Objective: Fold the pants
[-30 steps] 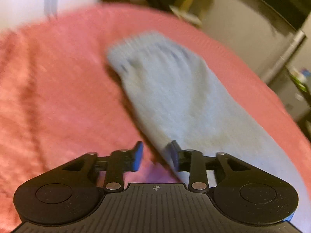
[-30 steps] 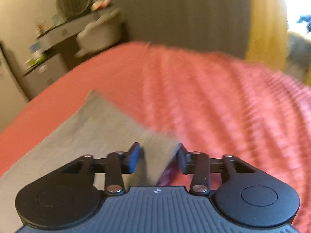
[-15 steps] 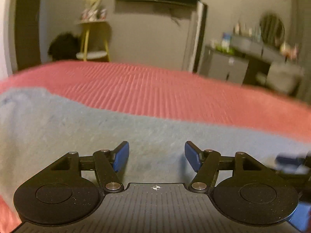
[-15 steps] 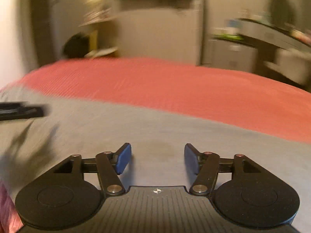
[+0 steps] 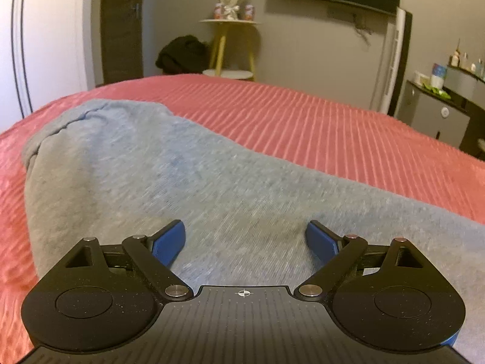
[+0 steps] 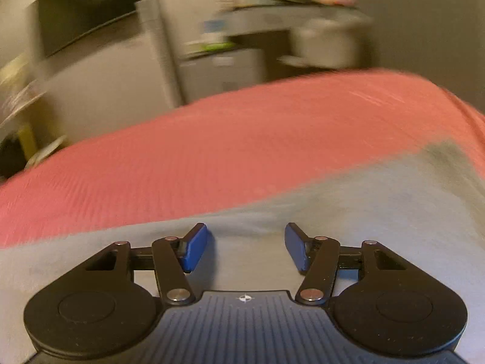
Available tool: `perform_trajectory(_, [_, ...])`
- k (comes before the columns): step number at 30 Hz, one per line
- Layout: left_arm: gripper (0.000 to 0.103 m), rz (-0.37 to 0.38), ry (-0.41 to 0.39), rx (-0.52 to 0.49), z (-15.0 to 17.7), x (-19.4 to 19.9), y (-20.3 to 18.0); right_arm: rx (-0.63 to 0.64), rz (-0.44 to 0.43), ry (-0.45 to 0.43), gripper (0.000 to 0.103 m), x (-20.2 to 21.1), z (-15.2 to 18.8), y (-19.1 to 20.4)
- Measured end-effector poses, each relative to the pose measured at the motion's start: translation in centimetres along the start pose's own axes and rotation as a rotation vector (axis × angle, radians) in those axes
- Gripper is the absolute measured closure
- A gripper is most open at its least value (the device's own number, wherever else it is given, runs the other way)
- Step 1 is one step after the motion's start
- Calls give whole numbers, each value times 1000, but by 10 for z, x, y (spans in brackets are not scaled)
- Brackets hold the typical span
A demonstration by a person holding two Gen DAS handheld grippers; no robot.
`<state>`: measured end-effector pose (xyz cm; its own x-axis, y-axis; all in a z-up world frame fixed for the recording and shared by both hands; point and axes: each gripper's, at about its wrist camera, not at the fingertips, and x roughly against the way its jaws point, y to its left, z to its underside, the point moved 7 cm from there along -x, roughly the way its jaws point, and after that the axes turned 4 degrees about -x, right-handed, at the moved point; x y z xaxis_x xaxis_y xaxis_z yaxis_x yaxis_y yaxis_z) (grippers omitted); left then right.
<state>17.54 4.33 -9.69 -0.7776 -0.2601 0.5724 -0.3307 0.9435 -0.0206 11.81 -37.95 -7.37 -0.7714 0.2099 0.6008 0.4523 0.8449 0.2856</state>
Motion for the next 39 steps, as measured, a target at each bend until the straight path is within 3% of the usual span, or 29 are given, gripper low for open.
perform_trajectory(2, [14,41,-3,-1,3,15,-9,-163,-60,28,46,21,0,-25])
perform_trajectory(6, [13,300,-26,-54,12,50,-49,-401,-298,158,45,67,21,-60])
perform_trajectory(7, [13,360,-17,-91,15,57,-60,-439,-329,191,45,74,31,-72])
perform_trajectory(9, [13,431,29,-154,26,63,-76,-462,-302,205,50,84,43,-99])
perform_trajectory(10, [13,432,60,-182,32,61,-80,-492,-287,196,60,90,45,-113])
perform_trajectory(12, [13,361,79,-238,39,56,-81,-633,-241,131,60,101,42,-155])
perform_trajectory(14, [11,277,72,-260,39,50,-75,-648,-49,38,60,129,42,-203])
perform_trajectory(15, [10,260,72,-242,38,48,-72,-655,7,8,60,141,43,-220])
perform_trajectory(18, [9,248,91,-173,38,41,-63,-743,40,-36,60,169,51,-263])
perform_trajectory(20, [9,240,90,-181,39,42,-64,-764,70,-51,58,173,56,-278])
perform_trajectory(23, [9,233,95,-193,41,46,-66,-805,-20,-22,59,162,64,-283])
perform_trajectory(25, [9,235,108,-174,43,51,-63,-791,-61,-20,60,152,62,-279])
perform_trajectory(27, [9,241,124,-143,43,56,-60,-764,-50,-14,60,143,60,-280])
perform_trajectory(29, [9,249,136,-116,44,59,-56,-769,-53,-6,75,132,56,-275])
perform_trajectory(31, [9,249,141,-107,45,60,-56,-695,-73,-25,86,132,39,-252])
perform_trajectory(36, [9,234,136,-121,46,58,-60,-314,-21,-108,87,151,22,-207])
perform_trajectory(39, [8,229,130,-134,47,58,-62,-257,-1,-108,81,151,21,-203])
